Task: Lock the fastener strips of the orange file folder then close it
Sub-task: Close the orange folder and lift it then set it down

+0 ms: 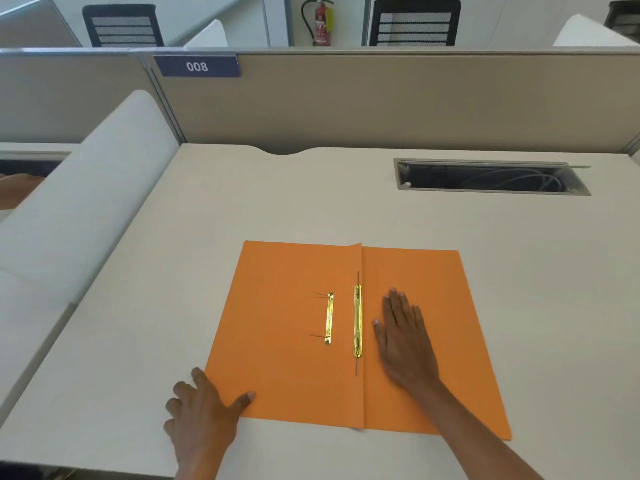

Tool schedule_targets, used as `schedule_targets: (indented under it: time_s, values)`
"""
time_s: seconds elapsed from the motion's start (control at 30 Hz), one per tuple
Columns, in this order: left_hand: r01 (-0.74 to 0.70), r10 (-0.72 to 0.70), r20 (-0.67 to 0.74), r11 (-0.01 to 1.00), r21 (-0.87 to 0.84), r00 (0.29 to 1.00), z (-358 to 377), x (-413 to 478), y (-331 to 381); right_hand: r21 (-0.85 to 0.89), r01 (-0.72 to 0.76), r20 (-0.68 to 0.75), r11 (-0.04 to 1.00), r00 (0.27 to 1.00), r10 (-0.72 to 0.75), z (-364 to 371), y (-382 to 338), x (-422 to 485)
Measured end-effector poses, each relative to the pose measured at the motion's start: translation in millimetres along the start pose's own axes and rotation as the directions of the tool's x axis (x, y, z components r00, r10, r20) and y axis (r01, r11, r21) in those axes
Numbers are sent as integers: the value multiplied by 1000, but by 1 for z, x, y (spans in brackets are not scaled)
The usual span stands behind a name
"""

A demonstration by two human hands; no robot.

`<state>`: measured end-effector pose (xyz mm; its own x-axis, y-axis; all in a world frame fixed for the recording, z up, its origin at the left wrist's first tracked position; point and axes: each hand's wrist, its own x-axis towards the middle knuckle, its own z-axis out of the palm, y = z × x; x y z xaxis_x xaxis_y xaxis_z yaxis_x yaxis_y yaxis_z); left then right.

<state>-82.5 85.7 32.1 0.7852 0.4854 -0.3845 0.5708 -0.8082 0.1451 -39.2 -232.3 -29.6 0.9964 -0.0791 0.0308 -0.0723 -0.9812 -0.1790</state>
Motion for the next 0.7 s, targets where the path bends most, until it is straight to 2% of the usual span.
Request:
schedule_targets:
  time_s: [0.1,0.17,0.27,0.43,0.5,0.6,0.7]
  values:
    - [77,-70,36,967,-243,997,-6,9,-8,2,1,-4,1000,1000,-1,0,0,0]
    - [90,-69,63,885,-457,996,-11,13,-13,5,2,-2,1000,1000,-2,0,0,0]
    - [45,7,73,732,-679,997,-33,7,-12,9,-4,0,1000,1000,4,1,0,1]
    - [-170,239,-37,565,-807,970,-83,-21,9,10,-9,11,1000,1000,9,2,0,0]
    - [-239,399,-26,495,-835,917,-102,-40,21,15,-11,15,1000,1000,11,1,1,0]
    - [-352,630,-2,432,-830,777,-120,-69,40,41,-11,22,999,1000,10,0,0,-1]
    - [-520,766,-33,404,-753,642,-117,-93,63,57,-12,17,998,1000,11,-3,-1,-1]
